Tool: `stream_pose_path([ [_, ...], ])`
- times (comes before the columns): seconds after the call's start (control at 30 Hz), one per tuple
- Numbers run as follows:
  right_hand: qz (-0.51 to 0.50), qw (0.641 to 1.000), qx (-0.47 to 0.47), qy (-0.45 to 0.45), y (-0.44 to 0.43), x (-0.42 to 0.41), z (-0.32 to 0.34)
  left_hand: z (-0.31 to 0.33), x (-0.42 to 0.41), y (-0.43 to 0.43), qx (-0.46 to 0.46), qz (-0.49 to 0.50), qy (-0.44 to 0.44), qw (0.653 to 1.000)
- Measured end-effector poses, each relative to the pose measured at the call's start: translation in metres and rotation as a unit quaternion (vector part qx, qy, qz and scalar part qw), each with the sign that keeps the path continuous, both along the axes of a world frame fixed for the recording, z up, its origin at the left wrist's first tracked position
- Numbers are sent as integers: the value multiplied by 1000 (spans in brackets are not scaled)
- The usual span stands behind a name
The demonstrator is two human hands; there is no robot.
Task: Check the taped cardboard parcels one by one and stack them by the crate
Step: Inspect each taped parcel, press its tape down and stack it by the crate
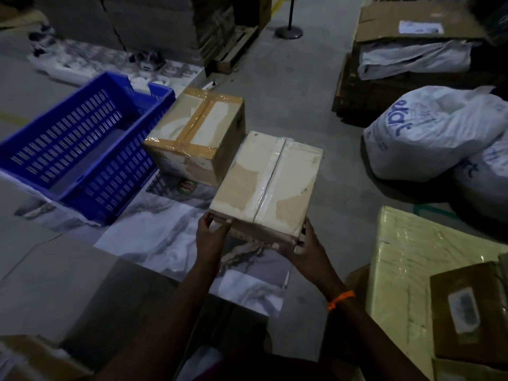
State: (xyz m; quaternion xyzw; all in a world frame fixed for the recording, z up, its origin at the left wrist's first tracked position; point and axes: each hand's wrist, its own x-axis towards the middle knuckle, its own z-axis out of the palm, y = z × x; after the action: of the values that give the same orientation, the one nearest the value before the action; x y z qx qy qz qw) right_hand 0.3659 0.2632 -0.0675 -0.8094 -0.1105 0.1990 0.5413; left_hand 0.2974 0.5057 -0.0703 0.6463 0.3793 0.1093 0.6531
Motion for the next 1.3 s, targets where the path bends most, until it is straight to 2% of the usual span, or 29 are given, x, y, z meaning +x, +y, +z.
stream_pose_path([
  [0.17, -57, 996, -57, -32, 19, 26, -17, 4, 32, 5, 32, 48, 7, 998],
  [0.4, -43, 998, -26, -46, 43, 89, -22, 3, 77, 38, 41, -34, 26, 998],
  [0.53, -34, 999, -16, -21, 49, 118, -16, 15, 98, 42, -26, -59, 24, 998],
  [0.63, -9, 999, -25, -40, 58, 135, -8, 17, 107, 32, -67, -93, 5, 993],
  [0.73, -5, 998, -18, -58, 67, 146, -7, 22, 112, 19, -33, -130, 7, 991],
  [0.93, -15, 999, 15, -48, 69, 154, -16, 18, 104, 15, -10, -166, 53, 985],
  [1.07, -32, 999, 28, -24, 71, 151, -22, 23, 86, 14, 9, -206, 47, 977],
  [1.17, -60, 998, 2, -13, 75, 131, -16, 21, 71, 15, 42, -209, 82, 974],
  [1.3, -60, 996, -71, -1, 64, 70, -33, 26, 45, 2, 133, -274, 83, 949],
])
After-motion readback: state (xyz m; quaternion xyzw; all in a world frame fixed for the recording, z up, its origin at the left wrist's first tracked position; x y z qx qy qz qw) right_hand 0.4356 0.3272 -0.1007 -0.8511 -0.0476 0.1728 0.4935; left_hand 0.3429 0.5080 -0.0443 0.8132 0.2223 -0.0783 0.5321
